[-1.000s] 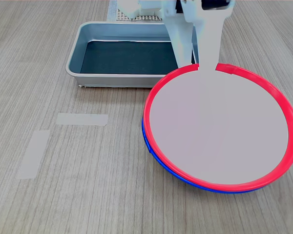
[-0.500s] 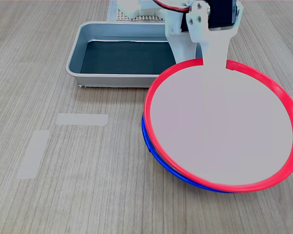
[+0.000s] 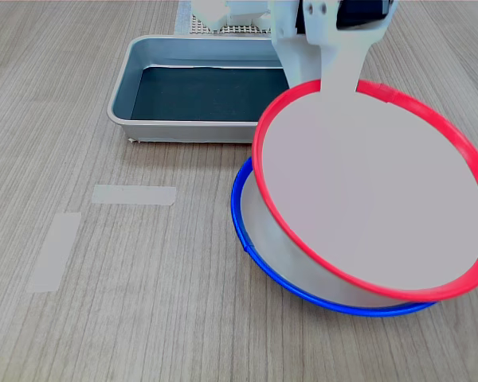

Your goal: Lift the stacked dish and set it down on the table.

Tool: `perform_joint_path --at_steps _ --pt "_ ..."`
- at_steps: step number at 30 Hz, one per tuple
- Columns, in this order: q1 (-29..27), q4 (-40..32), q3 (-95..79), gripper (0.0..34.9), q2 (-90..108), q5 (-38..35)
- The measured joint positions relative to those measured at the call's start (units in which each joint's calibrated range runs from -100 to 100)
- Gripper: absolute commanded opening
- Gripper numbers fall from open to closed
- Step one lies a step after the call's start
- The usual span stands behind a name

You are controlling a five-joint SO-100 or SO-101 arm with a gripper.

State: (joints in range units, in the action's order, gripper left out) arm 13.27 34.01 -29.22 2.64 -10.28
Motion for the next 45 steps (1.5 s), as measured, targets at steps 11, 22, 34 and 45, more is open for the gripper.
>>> perform_joint_path --at_steps 11,22,34,45 --pt "-6.02 -1.96 -7.71 0.0 17.39 2.54" --pt "-21.68 -8.73 -7.71 0.0 12.45 2.25" --pt "-28.94 -15.17 -9.8 0.0 2.47 2.34" --pt "-29.65 -19.17 -12.61 0.0 -2.56 1.51"
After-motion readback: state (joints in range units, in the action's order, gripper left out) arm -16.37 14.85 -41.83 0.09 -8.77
